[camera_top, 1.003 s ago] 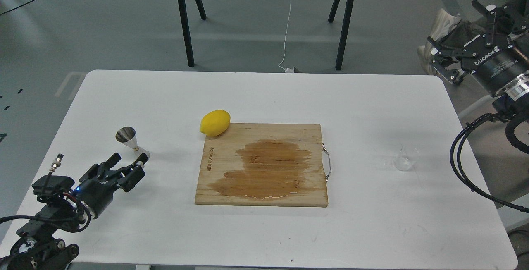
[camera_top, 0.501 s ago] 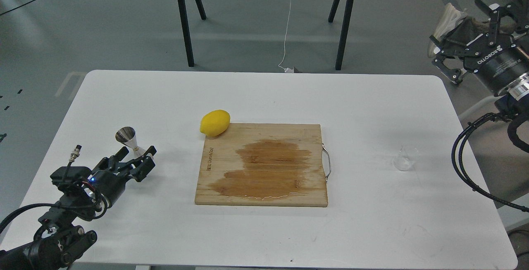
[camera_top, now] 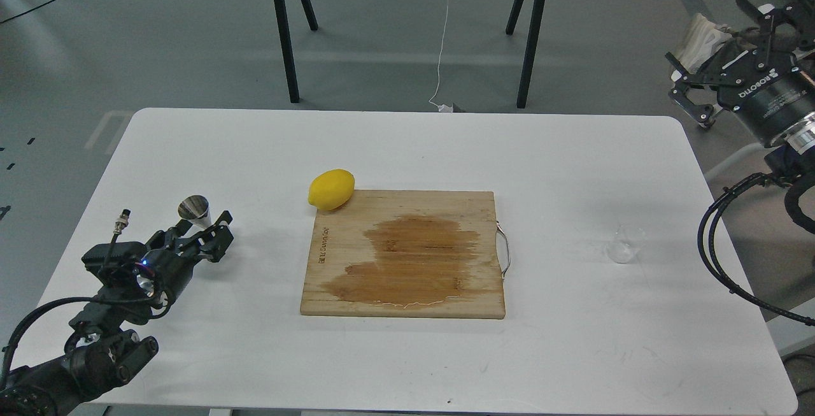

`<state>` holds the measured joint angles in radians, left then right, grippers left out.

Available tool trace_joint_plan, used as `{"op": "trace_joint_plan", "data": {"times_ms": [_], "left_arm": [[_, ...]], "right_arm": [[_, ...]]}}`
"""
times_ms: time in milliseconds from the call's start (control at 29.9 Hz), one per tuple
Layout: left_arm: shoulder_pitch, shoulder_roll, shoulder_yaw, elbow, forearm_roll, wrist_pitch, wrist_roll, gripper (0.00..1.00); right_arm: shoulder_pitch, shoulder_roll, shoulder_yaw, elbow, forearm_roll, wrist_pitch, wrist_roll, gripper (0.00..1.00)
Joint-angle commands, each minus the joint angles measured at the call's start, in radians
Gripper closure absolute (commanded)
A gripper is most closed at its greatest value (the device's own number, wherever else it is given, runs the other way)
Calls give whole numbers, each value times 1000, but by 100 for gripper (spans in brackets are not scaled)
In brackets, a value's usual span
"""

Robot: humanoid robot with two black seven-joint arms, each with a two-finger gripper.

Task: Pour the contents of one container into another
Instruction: 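Reach the left gripper to the steel jigger and grasp it, then lift the jigger with the left gripper and carry it over the board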

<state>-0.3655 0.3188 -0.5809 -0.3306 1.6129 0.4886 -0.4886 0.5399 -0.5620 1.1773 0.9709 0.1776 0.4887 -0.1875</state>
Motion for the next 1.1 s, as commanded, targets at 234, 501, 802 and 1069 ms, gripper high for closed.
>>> {"op": "trace_joint_plan", "data": {"times_ms": [234,501,802,1069], "left_arm": [[-12,-9,21,32,-50,0,0,98],[-180,64,24,-148,-48,0,0,97],[-432,91,165,-386,44,0,0,95],[-417,-124,319,-374,110,0,0,95]], "right_arm": [[-2,-2,5,0,0,0,-1,1],[14,-1,5,-15,-3,0,-1,1],[18,10,-7,-113,-1,0,-12,1],[-35,-1,-1,-113,0,0,-13,1]]}}
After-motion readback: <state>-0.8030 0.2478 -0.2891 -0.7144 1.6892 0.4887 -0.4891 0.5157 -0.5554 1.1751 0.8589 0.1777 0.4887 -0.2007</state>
